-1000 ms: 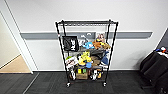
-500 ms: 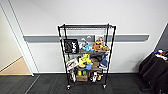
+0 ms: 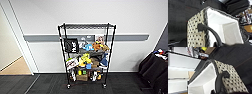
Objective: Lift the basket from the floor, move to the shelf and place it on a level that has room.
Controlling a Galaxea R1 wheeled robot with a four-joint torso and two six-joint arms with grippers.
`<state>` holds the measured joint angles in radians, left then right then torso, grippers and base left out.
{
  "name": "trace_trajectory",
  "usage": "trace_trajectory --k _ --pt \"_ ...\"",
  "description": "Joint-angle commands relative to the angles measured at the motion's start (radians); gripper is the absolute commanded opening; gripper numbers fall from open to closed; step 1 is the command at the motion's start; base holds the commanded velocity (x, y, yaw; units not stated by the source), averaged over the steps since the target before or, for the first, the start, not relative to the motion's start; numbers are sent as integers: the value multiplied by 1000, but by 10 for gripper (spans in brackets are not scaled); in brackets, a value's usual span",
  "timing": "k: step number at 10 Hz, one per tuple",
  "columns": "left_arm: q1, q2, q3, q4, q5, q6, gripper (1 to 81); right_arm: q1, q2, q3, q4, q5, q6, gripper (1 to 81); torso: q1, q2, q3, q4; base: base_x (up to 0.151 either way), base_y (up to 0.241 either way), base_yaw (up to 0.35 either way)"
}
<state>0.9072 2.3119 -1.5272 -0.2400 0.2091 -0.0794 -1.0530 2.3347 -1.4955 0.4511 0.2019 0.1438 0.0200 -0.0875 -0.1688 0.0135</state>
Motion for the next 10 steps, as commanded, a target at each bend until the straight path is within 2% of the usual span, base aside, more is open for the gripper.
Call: trace_trajectory --k 1,2,3,4,5,6,8,9,10 --pt "-115 -23 21 -12 39 9 10 98 -29 48 -3 -33 8 10 0 0 51 0 0 0 0" --pt "-115 -25 21 -12 38 9 10 98 -29 48 -3 -33 7 10 0 0 12 0 0 0 0" --pt "-115 -25 21 -10 38 9 10 98 -29 48 -2 -33 8 10 0 0 29 0 0 0 0" --pt "-115 -23 21 -9 38 9 10 98 -29 46 -3 -33 8 10 -1 -1 34 -78 0 0 0" --pt "-115 -23 21 -9 38 9 10 98 -29 48 -3 -33 8 10 -1 -1 38 -85 0 0 0" --pt "-115 -25 21 -9 38 10 10 98 -29 48 -3 -33 7 10 -1 -1 40 -20 0 0 0" --pt "-115 -35 30 -13 36 13 10 98 -29 49 -11 -33 6 10 -1 -1 40 -56 0 0 0" --pt "-97 -46 47 -12 17 15 10 98 -30 54 -25 -33 7 10 -1 -1 40 -60 0 0 0" --pt "-66 -58 62 -7 -43 16 10 90 -32 60 -29 -33 8 10 -1 -1 40 -57 0 0 0"
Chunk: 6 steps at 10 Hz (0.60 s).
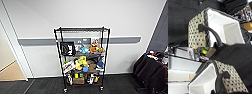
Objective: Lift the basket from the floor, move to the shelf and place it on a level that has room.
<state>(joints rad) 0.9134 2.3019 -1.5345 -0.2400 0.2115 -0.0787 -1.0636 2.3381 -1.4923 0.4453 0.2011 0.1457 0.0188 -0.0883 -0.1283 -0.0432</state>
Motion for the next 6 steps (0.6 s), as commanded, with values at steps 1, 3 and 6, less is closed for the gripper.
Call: trace_trajectory --k 1,3,6 --pt "-43 -59 77 -4 -107 17 10 90 -37 57 -27 -32 6 10 0 0 0 0 0 0 0" --pt "-3 -68 80 -1 -124 20 10 75 -41 58 -31 -32 5 10 0 0 0 0 0 0 0" --pt "34 -87 114 24 -190 19 10 73 -41 58 -39 -32 8 10 0 0 0 0 0 0 0"
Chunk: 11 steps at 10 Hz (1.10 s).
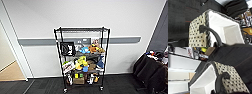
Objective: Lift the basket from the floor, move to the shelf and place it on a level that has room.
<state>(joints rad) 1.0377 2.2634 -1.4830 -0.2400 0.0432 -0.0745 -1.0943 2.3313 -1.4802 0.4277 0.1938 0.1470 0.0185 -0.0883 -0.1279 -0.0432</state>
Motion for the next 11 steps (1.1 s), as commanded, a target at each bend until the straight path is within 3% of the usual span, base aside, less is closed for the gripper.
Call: trace_trajectory --k 1,8,11 --pt "-90 -48 62 24 -22 16 10 102 -33 48 -21 -25 6 10 0 0 0 0 0 0 0" --pt "-90 -50 73 28 -23 16 10 93 -30 46 -26 -27 3 10 0 0 0 0 0 0 0" --pt "-90 -50 78 28 -23 16 10 87 -31 46 -30 -27 5 10 -3 -1 1 0 76 0 0"
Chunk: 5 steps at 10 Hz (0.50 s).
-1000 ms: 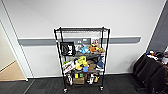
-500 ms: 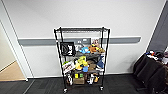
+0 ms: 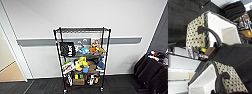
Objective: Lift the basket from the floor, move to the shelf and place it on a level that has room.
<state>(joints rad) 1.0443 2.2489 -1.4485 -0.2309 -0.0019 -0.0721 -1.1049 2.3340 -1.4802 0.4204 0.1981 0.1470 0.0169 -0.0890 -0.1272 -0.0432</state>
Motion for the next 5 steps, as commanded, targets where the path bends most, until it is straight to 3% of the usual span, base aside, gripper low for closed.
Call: trace_trajectory --k 1,5 --pt "-97 -35 45 19 22 14 10 96 -34 46 -23 -31 5 10 0 0 0 0 80 0 0" --pt "-97 -35 48 19 22 14 10 81 -36 46 -31 -29 3 10 0 0 0 0 93 0 0"
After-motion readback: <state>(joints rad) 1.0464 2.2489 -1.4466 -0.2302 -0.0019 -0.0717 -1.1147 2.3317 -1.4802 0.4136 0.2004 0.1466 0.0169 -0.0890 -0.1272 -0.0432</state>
